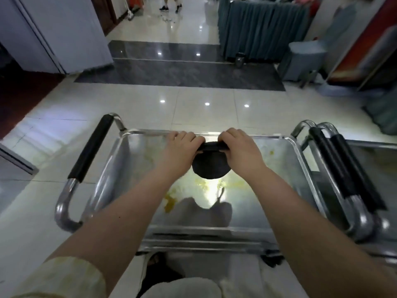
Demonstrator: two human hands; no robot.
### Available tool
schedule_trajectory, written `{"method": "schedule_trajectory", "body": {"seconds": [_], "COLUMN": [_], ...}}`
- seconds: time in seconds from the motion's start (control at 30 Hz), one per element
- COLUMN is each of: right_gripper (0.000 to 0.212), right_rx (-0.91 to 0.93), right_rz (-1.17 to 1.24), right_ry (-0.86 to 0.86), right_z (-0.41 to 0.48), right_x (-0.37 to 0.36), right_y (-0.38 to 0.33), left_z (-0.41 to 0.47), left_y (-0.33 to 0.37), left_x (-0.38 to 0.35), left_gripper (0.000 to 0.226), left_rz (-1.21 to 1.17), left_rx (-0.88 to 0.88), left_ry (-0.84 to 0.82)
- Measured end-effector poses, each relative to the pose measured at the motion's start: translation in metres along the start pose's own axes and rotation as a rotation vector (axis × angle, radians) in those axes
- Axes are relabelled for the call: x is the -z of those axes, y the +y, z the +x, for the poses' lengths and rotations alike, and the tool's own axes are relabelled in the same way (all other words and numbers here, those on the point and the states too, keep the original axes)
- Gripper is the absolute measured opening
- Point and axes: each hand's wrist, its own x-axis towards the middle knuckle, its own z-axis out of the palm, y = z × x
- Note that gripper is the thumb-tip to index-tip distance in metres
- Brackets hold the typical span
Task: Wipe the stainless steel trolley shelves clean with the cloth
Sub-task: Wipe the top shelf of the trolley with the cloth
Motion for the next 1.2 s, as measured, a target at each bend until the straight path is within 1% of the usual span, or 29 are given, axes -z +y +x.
{"method": "schedule_trajectory", "body": {"seconds": [0.07,0.13,0.2,0.33,0.37,0.47,0.57,0.67,0.77,0.8,0.87,0.93,0.97,1.0,1.07,1.1,1.13,1.2], "right_gripper": [0.016,0.018,0.023,0.032,0.032,0.026,0.023,0.024,0.019,0.018,0.016,0.019,0.022,0.025,0.034,0.039,0.044,0.054], "right_rx": [-0.06,-0.105,-0.148,-0.259,-0.292,-0.408,-0.554,-0.618,-0.651,-0.679,-0.75,-0.83,-0.853,-0.843,-0.732,-0.669,-0.621,-0.551], "right_rz": [-0.012,-0.048,-0.076,-0.111,-0.117,-0.07,0.007,0.084,0.19,0.234,0.307,0.3,0.245,0.133,-0.143,-0.215,-0.217,-0.111], "right_ry": [-0.013,-0.041,-0.054,-0.044,-0.048,-0.019,0.045,0.049,0.04,0.041,0.022,-0.066,-0.145,-0.243,-0.413,-0.457,-0.485,-0.542], "right_z": [-0.031,-0.058,-0.083,-0.124,-0.133,-0.159,-0.184,-0.201,-0.211,-0.21,-0.199,-0.179,-0.168,-0.158,-0.146,-0.144,-0.145,-0.155], "right_x": [0.009,0.017,0.022,0.03,0.032,0.035,0.035,0.035,0.038,0.04,0.042,0.035,0.028,0.018,-0.008,-0.022,-0.036,-0.063], "right_y": [0.023,0.043,0.059,0.077,0.079,0.085,0.09,0.097,0.115,0.124,0.148,0.178,0.192,0.206,0.227,0.234,0.239,0.244], "left_z": [0.0,0.001,0.002,0.002,0.001,-0.004,-0.009,-0.015,-0.02,-0.019,-0.012,0.001,0.007,0.014,0.023,0.023,0.022,0.014], "left_y": [0.031,0.059,0.082,0.112,0.118,0.136,0.152,0.167,0.183,0.189,0.204,0.218,0.224,0.228,0.232,0.231,0.229,0.221], "left_x": [-0.014,-0.023,-0.028,-0.038,-0.041,-0.047,-0.053,-0.063,-0.077,-0.082,-0.095,-0.115,-0.127,-0.139,-0.167,-0.179,-0.191,-0.21], "left_gripper": [0.033,0.04,0.036,0.014,0.012,0.019,0.017,0.015,0.012,0.01,0.006,0.005,0.005,0.008,0.02,0.025,0.03,0.042], "left_rz": [-0.072,-0.115,-0.143,-0.184,-0.201,-0.287,-0.419,-0.559,-0.756,-0.826,-0.919,-0.959,-0.951,-0.91,-0.69,-0.569,-0.48,-0.383], "left_rx": [0.024,0.028,0.01,-0.072,-0.089,-0.111,-0.129,-0.1,0.008,0.087,0.306,0.51,0.578,0.615,0.576,0.527,0.472,0.383], "left_ry": [-0.063,-0.132,-0.16,-0.122,-0.138,-0.258,-0.296,-0.357,-0.348,-0.36,-0.433,-0.499,-0.529,-0.568,-0.63,-0.638,-0.634,-0.638]}}
